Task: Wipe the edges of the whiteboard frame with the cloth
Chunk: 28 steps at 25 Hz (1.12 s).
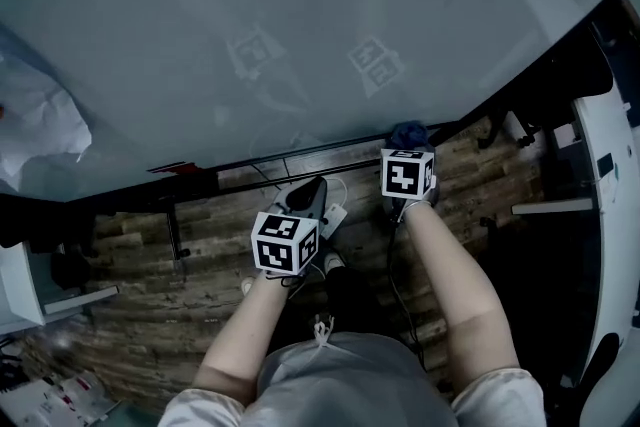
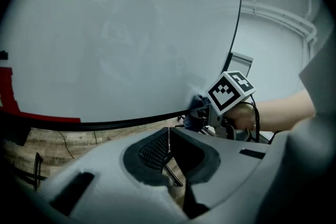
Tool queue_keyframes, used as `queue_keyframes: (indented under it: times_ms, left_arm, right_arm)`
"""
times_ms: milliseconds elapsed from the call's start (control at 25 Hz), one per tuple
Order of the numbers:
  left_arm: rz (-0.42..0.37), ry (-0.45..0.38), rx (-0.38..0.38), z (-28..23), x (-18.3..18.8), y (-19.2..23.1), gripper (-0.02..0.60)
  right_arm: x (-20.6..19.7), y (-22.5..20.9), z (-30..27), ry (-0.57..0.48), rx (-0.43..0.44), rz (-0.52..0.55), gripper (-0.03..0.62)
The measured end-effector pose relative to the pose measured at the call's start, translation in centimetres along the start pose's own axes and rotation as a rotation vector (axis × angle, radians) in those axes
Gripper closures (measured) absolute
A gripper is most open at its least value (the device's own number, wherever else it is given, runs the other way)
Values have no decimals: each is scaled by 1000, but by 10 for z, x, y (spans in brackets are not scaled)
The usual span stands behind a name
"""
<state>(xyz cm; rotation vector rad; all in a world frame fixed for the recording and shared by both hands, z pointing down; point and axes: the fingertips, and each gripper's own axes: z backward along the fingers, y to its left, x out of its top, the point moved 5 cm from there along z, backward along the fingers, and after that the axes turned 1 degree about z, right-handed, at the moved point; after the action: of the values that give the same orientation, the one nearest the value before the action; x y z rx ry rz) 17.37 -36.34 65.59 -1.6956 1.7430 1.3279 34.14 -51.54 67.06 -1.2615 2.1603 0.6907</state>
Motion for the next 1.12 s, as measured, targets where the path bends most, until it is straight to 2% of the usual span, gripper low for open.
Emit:
queue_keyframes:
  times_ms: [160, 480, 680, 1120]
  left_arm:
    - [22, -11, 21, 34, -3, 32, 561]
    - [67, -48, 82, 95, -4, 93, 561]
    - [100, -54, 119, 132, -14, 131, 561]
    - [137, -81, 164, 208, -19, 202, 561]
  right_arm:
    - [7, 54, 5, 7, 57, -54, 516]
    - [15, 143, 18, 22, 89, 12, 516]
    - [20, 191, 23, 17, 67, 34, 516]
    - [36, 318, 40, 24, 151, 115, 516]
